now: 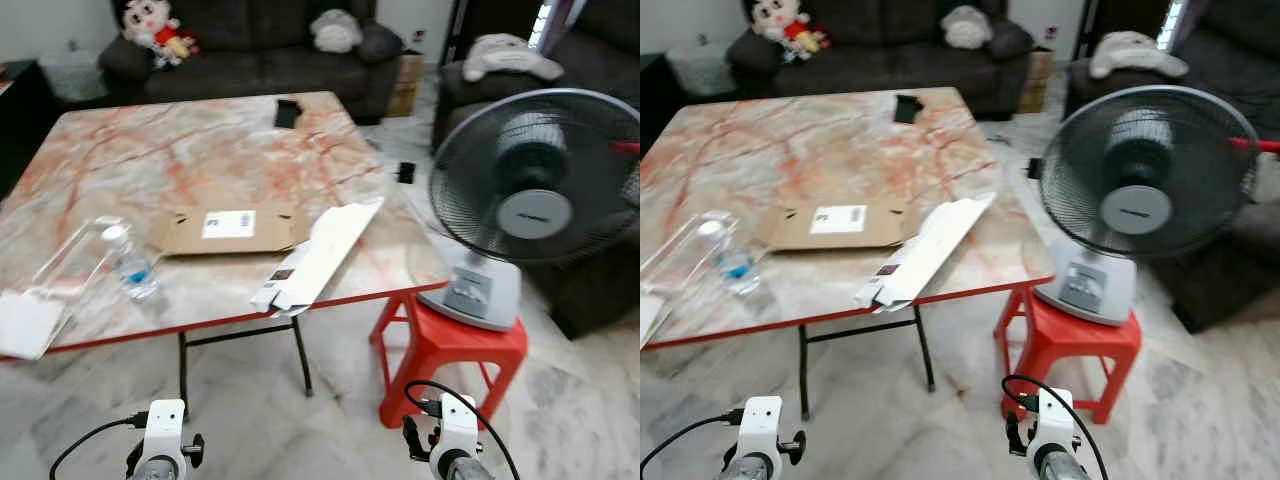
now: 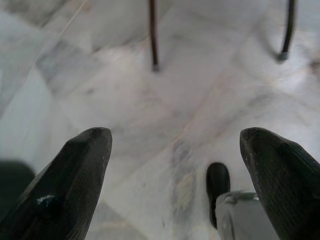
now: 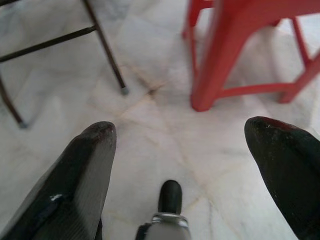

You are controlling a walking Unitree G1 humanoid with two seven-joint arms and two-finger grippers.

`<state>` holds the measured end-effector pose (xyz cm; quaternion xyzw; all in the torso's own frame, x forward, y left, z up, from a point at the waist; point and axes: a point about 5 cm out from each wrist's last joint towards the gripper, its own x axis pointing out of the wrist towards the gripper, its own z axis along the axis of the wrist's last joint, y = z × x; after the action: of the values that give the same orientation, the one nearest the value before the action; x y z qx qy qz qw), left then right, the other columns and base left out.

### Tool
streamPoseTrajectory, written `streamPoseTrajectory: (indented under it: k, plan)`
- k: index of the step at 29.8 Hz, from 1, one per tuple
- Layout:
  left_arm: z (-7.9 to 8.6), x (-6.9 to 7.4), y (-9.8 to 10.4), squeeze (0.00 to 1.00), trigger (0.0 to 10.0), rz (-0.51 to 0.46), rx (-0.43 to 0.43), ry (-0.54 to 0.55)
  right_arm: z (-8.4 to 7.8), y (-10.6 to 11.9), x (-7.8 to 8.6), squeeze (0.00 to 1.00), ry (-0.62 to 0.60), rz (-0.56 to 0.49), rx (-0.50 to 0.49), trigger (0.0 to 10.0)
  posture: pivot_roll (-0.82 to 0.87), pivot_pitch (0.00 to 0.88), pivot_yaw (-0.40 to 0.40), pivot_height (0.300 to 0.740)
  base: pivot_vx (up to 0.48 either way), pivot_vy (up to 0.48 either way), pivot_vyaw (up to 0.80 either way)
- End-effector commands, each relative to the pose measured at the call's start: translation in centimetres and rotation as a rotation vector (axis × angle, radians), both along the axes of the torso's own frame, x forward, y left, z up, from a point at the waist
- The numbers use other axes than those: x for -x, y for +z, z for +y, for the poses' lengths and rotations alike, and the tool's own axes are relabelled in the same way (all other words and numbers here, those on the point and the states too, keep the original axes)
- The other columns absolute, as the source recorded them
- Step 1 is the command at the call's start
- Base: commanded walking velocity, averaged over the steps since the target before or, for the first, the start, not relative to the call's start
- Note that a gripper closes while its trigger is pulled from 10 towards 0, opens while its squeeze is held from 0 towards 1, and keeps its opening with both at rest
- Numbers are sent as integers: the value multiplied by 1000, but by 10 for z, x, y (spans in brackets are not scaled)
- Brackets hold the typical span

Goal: Picking trash to rubbish bin

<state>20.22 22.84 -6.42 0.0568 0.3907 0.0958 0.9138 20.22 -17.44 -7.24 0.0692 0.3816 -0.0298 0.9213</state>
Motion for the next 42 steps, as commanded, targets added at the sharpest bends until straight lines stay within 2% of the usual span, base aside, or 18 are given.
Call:
streamPoseTrajectory:
  k: [1, 11, 13, 17, 22, 25, 27, 29, 30, 34, 35, 36, 38, 42]
  plan:
    - [3, 1, 0, 0, 10000, 5, -1, 10, 1, 2, -4, 0, 3, -17, 2, 10000, -12, 26, -6, 740, 0, 0, 750]
    - [1, -2, 2, 0, 10000, 1, -15, -30, -1, 1, -1, 0, -15, -9, -5, 10000, -14, 24, -1, 740, 0, 0, 148]
    - [-3, -6, 4, 0, 10000, -16, -34, -88, -2, 1, -1, 0, -13, -15, 5, 10000, -12, 23, -2, 740, 0, 0, 0]
    - [-3, -17, 12, 0, 10000, -84, -61, -133, -7, 6, -6, 0, -1, -58, 21, 10000, -12, 21, -3, 740, 0, 0, 0]
    - [2, -20, 18, 0, 10000, -156, -88, -123, -13, 11, -8, 0, 39, -118, 32, 10000, -23, 22, -1, 740, 0, 0, 0]
    - [5, -15, 21, 0, 10000, -213, -108, -124, -21, 12, -3, 0, 48, -159, 41, 10000, -30, 26, -4, 740, 0, 0, 0]
    - [7, -17, 30, 0, 10000, -309, -142, -135, -26, 15, 0, 0, 58, -213, 54, 10000, -28, 35, -12, 740, 0, 0, 0]
    - [6, -18, 33, 0, 10000, -337, -148, -143, -28, 16, 0, 0, 51, -228, 54, 10000, -28, 35, -12, 740, 0, 0, 0]
    - [3, -19, 39, 0, 10000, -397, -151, -171, -31, 18, 2, 0, 41, -260, 58, 10000, -28, 40, -17, 740, 0, 0, 0]
    - [-1, -19, 45, 0, 10000, -446, -155, -200, -33, 20, 5, 0, 39, -288, 61, 10000, -28, 40, -17, 740, 0, 0, 0]
    - [-5, -16, 59, 0, 10000, -541, -177, -219, -37, 26, 9, 0, 40, -352, 82, 10000, -32, 48, -20, 740, 0, 0, 0]
    - [-6, -12, 70, 0, 10000, -596, -201, -229, -38, 31, 13, 0, 70, -401, 119, 10000, -30, 51, -25, 740, 0, 0, 0]
    - [-6, -8, 76, 0, 10000, -612, -223, -240, -35, 38, 15, 0, 143, -445, 169, 10000, -30, 51, -26, 740, 0, 0, 0]
    - [-5, 3, 94, 0, 10000, -671, -237, -222, -31, 53, 18, 0, 172, -532, 169, 10000, -27, 56, -40, 740, 0, 0, 0]
